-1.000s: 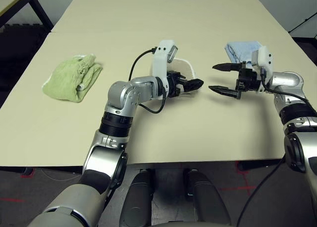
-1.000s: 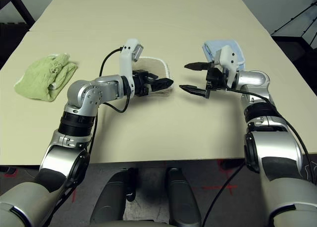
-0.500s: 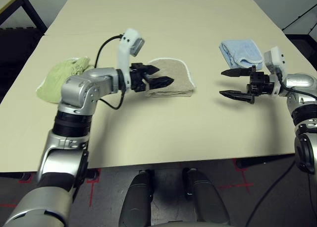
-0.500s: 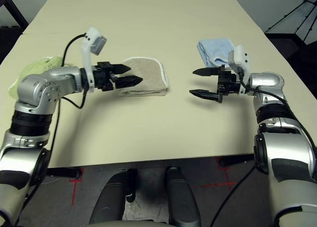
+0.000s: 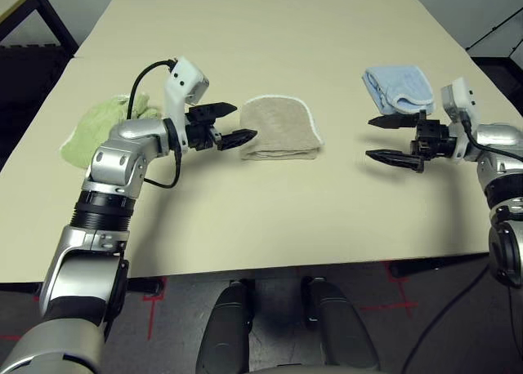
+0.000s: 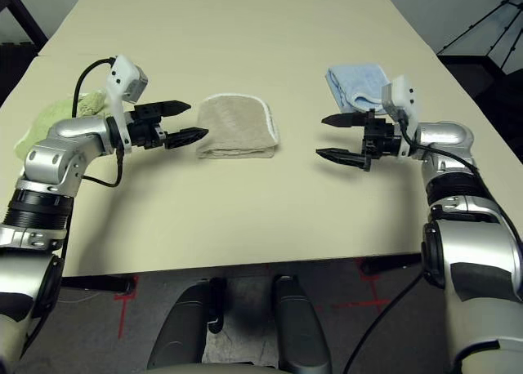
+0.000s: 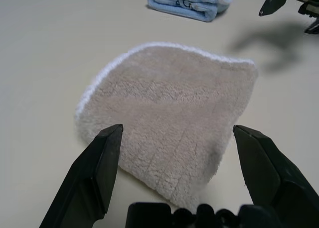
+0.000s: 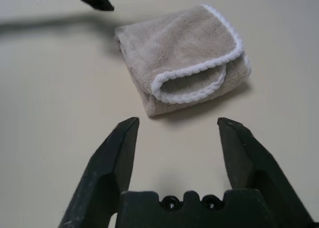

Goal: Fold the towel and set it aside.

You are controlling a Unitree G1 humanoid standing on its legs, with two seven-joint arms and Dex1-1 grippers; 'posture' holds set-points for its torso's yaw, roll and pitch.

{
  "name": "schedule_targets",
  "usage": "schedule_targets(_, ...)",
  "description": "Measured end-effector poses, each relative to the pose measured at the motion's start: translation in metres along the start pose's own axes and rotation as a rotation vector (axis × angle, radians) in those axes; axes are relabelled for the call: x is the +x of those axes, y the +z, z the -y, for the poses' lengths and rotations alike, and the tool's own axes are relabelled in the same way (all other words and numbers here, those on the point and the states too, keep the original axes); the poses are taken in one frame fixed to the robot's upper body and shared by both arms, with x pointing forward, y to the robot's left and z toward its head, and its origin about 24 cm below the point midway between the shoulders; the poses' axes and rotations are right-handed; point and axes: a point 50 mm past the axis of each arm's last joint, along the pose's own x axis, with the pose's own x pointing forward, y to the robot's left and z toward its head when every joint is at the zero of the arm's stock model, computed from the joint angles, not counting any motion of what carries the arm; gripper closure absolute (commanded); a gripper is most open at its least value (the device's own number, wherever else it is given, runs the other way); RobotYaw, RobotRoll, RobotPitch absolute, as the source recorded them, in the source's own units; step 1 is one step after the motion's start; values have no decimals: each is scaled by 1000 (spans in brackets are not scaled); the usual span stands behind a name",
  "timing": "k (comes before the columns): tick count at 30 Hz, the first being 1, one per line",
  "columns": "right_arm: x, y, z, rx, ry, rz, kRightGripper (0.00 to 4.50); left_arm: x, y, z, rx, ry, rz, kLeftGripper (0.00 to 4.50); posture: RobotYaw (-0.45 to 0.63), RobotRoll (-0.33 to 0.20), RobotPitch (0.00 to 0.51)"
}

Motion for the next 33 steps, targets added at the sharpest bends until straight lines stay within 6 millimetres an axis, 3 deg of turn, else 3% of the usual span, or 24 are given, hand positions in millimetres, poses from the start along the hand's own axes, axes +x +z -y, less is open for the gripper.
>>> schedule_targets(6,12,-2,-1,10,-7,27,3970,1,-6,0,37,28,41,0,50,0,153)
schedule_targets(8,14,-2,-1,11,-7,34,4447,1,-4,-1,60,43,74,0,52,0,154)
schedule_targets(19,32,0,-1,36,-33,103,4447,-5,-13,-16,122,178,97,0,58,0,163)
schedule_targets(22,33,1,0,34,-34,109,4500,-5,-12,-19,108,233,117,590,59,0,162)
schedule_targets(31,35,6,2,21,-32,116,4500,-7,-14,-14,55,151,151,4021,47,0,161)
schedule_targets(33,36,11,4,8,-38,121,4500,-6,-11,-13,42,124,156,4465,45,0,162)
